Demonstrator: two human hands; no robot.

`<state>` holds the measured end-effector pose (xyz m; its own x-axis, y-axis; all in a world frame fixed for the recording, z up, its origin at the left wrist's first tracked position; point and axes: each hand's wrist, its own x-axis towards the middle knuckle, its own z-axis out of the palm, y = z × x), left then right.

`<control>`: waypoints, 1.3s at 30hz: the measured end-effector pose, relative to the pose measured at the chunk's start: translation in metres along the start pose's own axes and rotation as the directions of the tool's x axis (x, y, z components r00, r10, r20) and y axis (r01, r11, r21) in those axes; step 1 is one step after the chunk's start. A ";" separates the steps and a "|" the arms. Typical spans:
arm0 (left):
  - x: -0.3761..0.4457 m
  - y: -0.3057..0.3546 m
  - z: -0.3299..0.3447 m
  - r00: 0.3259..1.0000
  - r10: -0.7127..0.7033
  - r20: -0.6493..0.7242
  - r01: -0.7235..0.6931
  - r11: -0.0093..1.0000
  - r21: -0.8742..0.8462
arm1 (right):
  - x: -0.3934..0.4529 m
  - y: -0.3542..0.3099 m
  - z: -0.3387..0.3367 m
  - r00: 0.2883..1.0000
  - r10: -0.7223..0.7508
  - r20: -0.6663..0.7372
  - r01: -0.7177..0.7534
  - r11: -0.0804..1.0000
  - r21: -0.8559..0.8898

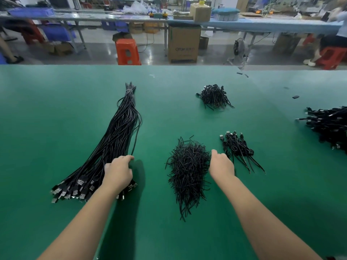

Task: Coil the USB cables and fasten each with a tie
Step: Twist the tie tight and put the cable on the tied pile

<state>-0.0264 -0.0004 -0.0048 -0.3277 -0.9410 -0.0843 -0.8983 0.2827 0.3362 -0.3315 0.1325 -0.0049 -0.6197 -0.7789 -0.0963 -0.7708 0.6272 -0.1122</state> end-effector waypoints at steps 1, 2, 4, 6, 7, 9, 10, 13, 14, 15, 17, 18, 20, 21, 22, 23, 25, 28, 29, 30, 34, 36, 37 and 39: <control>0.001 -0.002 -0.002 1.000 0.006 0.002 -0.006 0.994 0.110 | 0.000 0.000 0.000 1.000 0.000 0.002 0.000 1.000 0.001; 0.002 -0.004 -0.003 1.000 0.000 0.016 -0.003 0.988 0.152 | 0.000 0.000 0.001 1.000 0.001 0.003 -0.001 1.000 0.001; 0.004 -0.010 -0.006 0.998 -0.030 0.059 0.024 0.994 0.102 | 0.000 0.000 0.000 1.000 0.003 0.001 -0.003 1.000 0.000; 0.005 -0.018 -0.008 0.995 -0.052 0.081 0.054 0.998 -0.025 | 0.000 0.000 0.001 1.000 0.004 0.000 -0.004 1.000 -0.001; 0.005 -0.020 -0.009 0.995 -0.042 0.091 0.047 0.997 -0.056 | 0.000 0.000 0.001 1.000 0.006 0.002 -0.006 1.000 -0.001; 0.004 -0.023 -0.011 0.994 -0.005 0.107 0.008 1.000 -0.027 | 0.000 0.000 0.001 1.000 0.012 0.005 -0.012 1.000 0.006; 0.004 -0.023 -0.011 0.994 0.008 0.112 -0.008 1.000 0.001 | 0.000 0.000 0.001 1.000 0.016 0.007 -0.016 1.000 0.009; 0.007 -0.020 -0.011 0.992 0.007 0.128 -0.012 0.999 0.039 | 0.001 0.000 0.001 0.999 0.028 0.017 -0.028 1.000 0.013; 0.008 -0.019 -0.011 0.991 0.004 0.131 -0.009 0.999 0.036 | 0.001 0.000 0.001 0.999 0.027 0.016 -0.028 1.000 0.013; 0.009 -0.018 -0.011 0.991 0.008 0.133 -0.013 0.999 0.034 | 0.001 0.000 0.001 1.000 0.026 0.016 -0.026 1.000 0.013; 0.010 -0.017 -0.010 0.989 0.027 0.143 -0.034 0.998 0.053 | 0.000 0.001 0.001 0.999 0.026 0.019 -0.026 1.000 0.014; 0.010 -0.017 -0.009 0.988 0.037 0.148 -0.048 0.996 0.073 | 0.000 0.001 0.001 0.999 0.026 0.021 -0.027 1.000 0.014; 0.010 -0.015 -0.009 0.991 0.040 0.131 -0.054 0.993 0.104 | 0.001 0.001 0.001 0.999 0.027 0.022 -0.028 1.000 0.015; 0.010 -0.014 -0.009 0.994 0.035 0.106 -0.048 0.992 0.120 | 0.001 0.001 0.001 0.999 0.028 0.023 -0.029 0.999 0.015; 0.010 -0.013 -0.009 0.996 0.040 0.084 -0.053 0.987 0.153 | 0.001 0.001 0.001 0.999 0.029 0.023 -0.029 0.999 0.014; 0.010 -0.012 -0.010 0.995 0.063 0.071 -0.076 0.976 0.203 | 0.001 0.001 0.001 0.999 0.029 0.022 -0.029 0.999 0.014; 0.010 -0.012 -0.008 0.986 0.146 0.086 -0.166 0.940 0.299 | 0.001 0.001 0.002 1.000 0.021 0.020 -0.021 1.000 0.012; 0.012 -0.012 -0.008 0.977 0.167 0.135 -0.197 0.946 0.257 | 0.002 0.002 0.002 1.000 0.002 0.021 -0.002 1.000 0.007; 0.014 -0.012 -0.009 0.975 0.155 0.159 -0.188 0.956 0.224 | 0.002 0.002 0.002 1.000 -0.004 0.024 0.004 1.000 0.004; 0.016 -0.011 -0.009 0.971 0.150 0.184 -0.188 0.960 0.210 | 0.002 0.003 0.002 1.000 -0.010 0.026 0.010 1.000 0.001; 0.016 -0.008 -0.010 0.963 0.116 0.245 -0.157 0.975 0.156 | 0.002 0.003 0.002 0.999 -0.012 0.034 0.012 1.000 0.001; 0.014 -0.006 -0.012 0.962 0.112 0.250 -0.161 0.969 0.185 | 0.003 0.003 0.002 0.999 -0.011 0.032 0.011 1.000 0.003; 0.013 -0.005 -0.014 0.961 0.117 0.252 -0.175 0.959 0.221 | 0.003 0.003 0.002 0.999 -0.011 0.032 0.011 1.000 0.004; 0.013 -0.002 -0.017 0.958 0.123 0.260 -0.197 0.940 0.279 | 0.004 0.003 0.003 0.999 -0.009 0.033 0.009 1.000 0.004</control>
<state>-0.0241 -0.0160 0.0091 -0.5005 -0.8181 -0.2831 -0.8616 0.5025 0.0714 -0.3359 0.1316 -0.0082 -0.6072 -0.7841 -0.1282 -0.7758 0.6200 -0.1173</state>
